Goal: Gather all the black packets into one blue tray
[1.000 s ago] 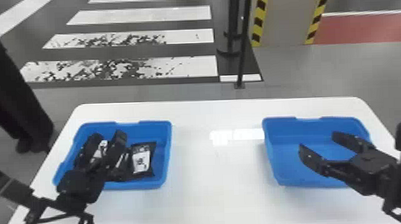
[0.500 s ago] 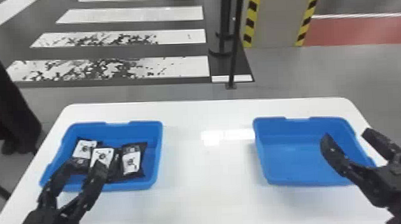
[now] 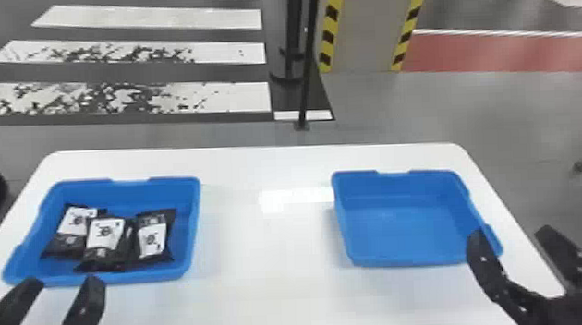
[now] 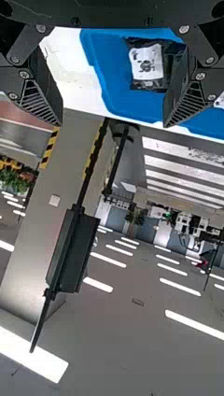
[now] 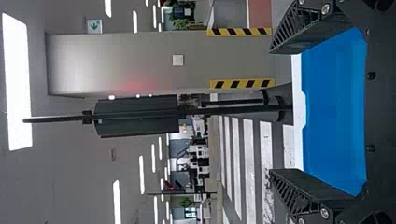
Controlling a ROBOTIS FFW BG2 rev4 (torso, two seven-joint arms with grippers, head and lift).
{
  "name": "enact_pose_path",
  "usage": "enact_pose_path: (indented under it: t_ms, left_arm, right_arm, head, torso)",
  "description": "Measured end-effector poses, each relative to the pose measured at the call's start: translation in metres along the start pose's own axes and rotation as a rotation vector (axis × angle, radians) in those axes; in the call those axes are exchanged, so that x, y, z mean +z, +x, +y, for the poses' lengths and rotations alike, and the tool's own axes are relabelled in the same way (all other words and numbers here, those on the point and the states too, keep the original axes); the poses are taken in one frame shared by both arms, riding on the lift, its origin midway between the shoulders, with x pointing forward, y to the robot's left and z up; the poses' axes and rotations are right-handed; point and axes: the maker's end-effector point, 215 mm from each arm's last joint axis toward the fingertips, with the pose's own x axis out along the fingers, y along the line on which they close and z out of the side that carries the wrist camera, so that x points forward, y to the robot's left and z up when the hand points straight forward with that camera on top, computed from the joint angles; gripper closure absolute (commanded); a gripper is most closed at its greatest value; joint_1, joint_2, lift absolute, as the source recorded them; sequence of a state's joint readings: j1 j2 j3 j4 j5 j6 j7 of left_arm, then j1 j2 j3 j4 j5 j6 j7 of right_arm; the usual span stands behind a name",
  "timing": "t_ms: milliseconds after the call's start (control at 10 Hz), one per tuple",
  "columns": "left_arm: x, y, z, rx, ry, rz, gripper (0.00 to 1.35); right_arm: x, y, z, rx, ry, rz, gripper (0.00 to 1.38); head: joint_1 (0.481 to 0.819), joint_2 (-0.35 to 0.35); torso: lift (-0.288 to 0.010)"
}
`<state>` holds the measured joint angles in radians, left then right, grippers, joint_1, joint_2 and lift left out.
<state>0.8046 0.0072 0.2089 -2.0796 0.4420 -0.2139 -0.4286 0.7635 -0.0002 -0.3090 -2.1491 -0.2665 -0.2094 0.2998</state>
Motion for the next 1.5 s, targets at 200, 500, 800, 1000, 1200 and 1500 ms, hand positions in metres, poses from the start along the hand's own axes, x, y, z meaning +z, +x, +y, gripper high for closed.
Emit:
enact_pose_path:
  t_ms: [200,500,800,1000,1200,1500]
  left_arm:
    - [0.0,-0.01,0.006,0.025,0.049,0.025,0.25]
    - [-0.002,-0.017,0.011,0.05,0.076,0.062,0.26]
    - [-0.006,-0.022,0.012,0.073,0.097,0.114,0.26]
    - [-0.007,-0.023,0.011,0.073,0.102,0.129,0.26]
    - [-0.009,-0.022,0.009,0.07,0.1,0.137,0.26]
    - [-0.011,-0.023,0.01,0.071,0.097,0.143,0.26]
  right_arm:
    - [-0.002,-0.013,0.0,-0.011,-0.025,0.026,0.12]
    - [-0.002,-0.022,0.003,-0.007,-0.034,0.045,0.12]
    - [-0.005,-0.024,0.003,-0.01,-0.04,0.073,0.12]
    - [-0.008,-0.025,0.005,-0.008,-0.043,0.092,0.12]
    - [-0.008,-0.024,0.005,-0.008,-0.04,0.095,0.12]
    - [-0.008,-0.024,0.003,-0.015,-0.034,0.093,0.12]
  head:
    - [0.695,-0.086]
    - [0.695,-0.074]
    - [0.695,-0.072]
    - [0.695,-0.072]
    - [0.695,-0.075]
    - [0.695,-0.077]
  torso:
    - [-0.11]
    - [-0.11]
    - [-0.11]
    - [-0.11]
    - [-0.11]
    - [-0.11]
